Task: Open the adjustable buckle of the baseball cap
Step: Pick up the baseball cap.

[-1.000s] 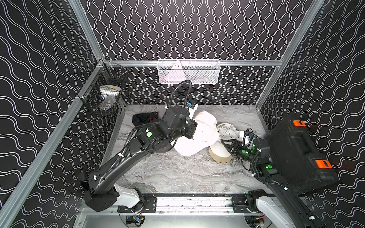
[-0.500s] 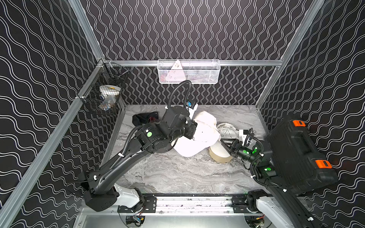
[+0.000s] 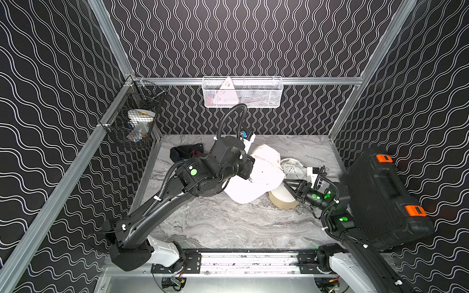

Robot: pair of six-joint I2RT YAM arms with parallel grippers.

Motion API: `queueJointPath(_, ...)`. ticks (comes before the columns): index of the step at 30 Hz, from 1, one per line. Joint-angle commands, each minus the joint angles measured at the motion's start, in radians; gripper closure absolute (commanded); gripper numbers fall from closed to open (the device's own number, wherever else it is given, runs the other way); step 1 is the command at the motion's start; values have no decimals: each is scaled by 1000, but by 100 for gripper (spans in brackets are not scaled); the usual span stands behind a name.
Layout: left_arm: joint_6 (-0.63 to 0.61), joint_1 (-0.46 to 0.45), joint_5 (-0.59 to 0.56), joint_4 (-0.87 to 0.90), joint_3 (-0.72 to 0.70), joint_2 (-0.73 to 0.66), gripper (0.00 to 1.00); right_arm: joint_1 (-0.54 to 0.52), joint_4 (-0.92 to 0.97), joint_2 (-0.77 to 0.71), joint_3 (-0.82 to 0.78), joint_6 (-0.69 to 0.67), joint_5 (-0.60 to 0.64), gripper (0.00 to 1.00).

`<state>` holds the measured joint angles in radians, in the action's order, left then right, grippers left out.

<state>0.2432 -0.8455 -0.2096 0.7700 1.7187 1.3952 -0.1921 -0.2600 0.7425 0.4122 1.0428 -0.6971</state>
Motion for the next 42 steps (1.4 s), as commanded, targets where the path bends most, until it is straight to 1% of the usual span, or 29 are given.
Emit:
queueJointPath(1,25,-2,4,-34,5,6,100,-9,-58,2,-4,20,-1,48)
queueJointPath(10,28,-4,7,-38,25,19,100,-79,-50,-31,-35,25,56,47)
queueJointPath(19,42,-9,14,-49,18,19,100,-169,-114,9,-44,36,138,46)
queueJointPath(29,57,-19,35,-61,12,8,100,-173,-127,1,-30,44,193,48)
queueJointPath(42,72,-29,61,-83,-19,-2,100,-173,-134,17,-5,45,220,59)
